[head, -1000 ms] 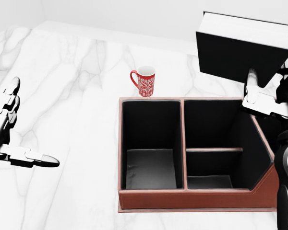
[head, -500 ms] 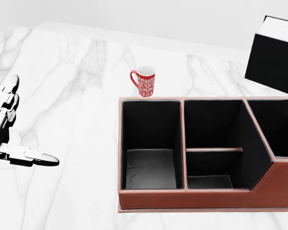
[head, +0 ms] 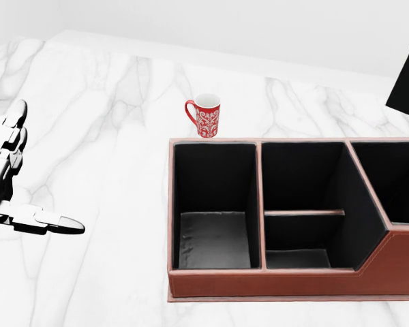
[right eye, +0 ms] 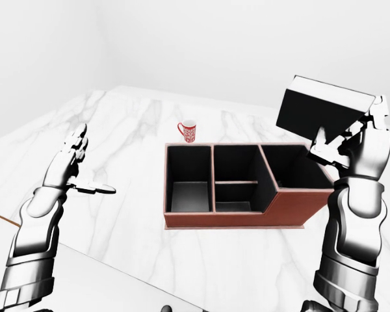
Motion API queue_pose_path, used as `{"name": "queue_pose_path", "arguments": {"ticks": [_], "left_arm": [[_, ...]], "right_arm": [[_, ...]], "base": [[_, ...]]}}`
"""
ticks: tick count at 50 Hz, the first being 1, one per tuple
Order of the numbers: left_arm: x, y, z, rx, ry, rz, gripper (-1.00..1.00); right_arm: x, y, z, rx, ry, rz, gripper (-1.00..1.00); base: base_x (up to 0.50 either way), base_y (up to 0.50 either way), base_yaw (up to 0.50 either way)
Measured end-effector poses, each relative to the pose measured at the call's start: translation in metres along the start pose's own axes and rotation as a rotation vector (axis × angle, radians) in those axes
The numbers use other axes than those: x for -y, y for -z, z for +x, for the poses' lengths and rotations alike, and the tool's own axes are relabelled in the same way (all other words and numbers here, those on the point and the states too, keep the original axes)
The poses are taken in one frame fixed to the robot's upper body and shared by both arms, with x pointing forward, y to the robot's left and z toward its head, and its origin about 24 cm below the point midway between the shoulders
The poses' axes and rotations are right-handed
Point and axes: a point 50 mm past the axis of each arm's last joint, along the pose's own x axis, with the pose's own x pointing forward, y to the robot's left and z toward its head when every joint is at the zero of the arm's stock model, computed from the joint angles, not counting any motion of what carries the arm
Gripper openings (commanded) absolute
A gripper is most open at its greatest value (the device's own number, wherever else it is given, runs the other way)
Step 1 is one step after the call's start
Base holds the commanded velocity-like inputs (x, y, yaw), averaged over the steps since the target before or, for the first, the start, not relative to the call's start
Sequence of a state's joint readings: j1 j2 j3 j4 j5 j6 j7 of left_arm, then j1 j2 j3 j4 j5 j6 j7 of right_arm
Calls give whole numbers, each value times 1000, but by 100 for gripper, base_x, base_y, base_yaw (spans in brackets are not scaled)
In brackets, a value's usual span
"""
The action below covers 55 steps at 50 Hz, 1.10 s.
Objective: Pick up the book and place it in the right compartment of the caddy.
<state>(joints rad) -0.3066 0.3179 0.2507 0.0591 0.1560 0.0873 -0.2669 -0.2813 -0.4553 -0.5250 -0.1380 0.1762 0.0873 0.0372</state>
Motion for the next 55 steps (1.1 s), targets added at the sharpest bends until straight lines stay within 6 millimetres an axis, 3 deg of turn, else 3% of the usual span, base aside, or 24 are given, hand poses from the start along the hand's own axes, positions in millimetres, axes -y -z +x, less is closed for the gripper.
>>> {"name": "queue_pose_path", "arguments": {"ticks": [30, 55], "left_arm": [[4, 6, 1, -24, 8, -8, 100], [5, 1, 1, -5, 10, 5, 100]], "right_arm": [[-8, 27, 5, -120, -87, -45, -100], [6, 44, -1, -201, -63, -61, -100]], "base": [[0, 0, 0], [0, 0, 0]]}}
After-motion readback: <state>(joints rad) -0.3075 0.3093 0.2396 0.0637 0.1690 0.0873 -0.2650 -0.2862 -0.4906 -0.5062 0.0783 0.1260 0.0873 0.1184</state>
